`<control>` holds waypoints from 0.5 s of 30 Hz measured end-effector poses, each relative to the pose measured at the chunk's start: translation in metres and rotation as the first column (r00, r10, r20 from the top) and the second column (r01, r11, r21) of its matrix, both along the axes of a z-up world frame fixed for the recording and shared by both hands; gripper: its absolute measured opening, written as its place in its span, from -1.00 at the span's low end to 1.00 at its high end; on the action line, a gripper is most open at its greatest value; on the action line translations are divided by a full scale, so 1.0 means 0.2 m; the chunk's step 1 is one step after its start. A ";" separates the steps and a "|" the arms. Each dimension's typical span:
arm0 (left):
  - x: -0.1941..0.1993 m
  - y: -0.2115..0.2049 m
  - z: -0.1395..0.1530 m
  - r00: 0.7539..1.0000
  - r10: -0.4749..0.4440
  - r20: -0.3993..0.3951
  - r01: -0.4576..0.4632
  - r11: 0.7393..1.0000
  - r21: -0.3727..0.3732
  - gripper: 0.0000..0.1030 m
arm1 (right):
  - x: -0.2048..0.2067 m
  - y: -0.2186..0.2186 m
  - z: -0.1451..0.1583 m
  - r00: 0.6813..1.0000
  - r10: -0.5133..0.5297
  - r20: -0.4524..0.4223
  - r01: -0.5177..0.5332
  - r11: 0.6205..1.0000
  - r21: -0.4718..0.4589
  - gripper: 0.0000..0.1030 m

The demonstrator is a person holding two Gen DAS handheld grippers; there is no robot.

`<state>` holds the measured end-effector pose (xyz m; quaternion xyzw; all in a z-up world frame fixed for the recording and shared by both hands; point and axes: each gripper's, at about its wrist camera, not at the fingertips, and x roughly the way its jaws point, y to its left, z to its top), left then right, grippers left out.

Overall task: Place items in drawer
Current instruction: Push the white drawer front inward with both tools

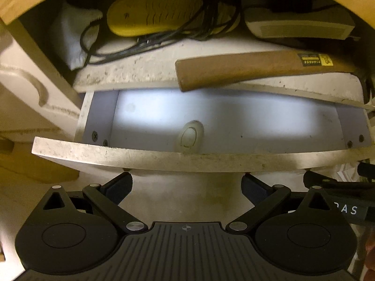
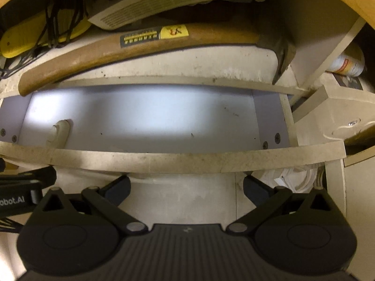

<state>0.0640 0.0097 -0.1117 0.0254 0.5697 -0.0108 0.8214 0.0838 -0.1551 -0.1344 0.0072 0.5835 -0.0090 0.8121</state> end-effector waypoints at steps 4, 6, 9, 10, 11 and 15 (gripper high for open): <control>-0.04 0.01 0.01 0.999 0.002 0.032 -0.002 1.000 -0.008 0.98 | -0.04 -0.02 0.01 0.999 -0.001 0.040 0.000 1.000 0.012 0.99; -0.06 0.02 0.01 0.999 0.004 0.046 -0.004 1.000 -0.010 0.98 | -0.06 -0.03 0.01 0.998 -0.001 0.060 0.000 1.000 0.017 0.99; -0.09 0.02 0.02 0.998 0.004 0.068 -0.003 1.000 -0.014 0.98 | -0.09 -0.03 0.02 0.996 0.000 0.085 -0.002 1.000 0.018 0.99; -0.09 0.02 0.02 0.997 0.002 0.075 -0.001 1.000 -0.014 0.98 | -0.10 -0.03 0.02 0.996 0.001 0.093 -0.003 1.000 0.018 0.99; -0.10 0.02 0.02 0.997 0.000 0.083 0.001 1.000 -0.011 0.98 | -0.11 -0.03 0.02 0.995 0.002 0.101 -0.004 1.000 0.018 0.99; -0.14 0.02 0.01 0.993 -0.008 0.115 0.008 1.000 0.001 0.98 | -0.15 -0.03 0.02 0.992 0.000 0.126 -0.002 1.000 0.017 0.99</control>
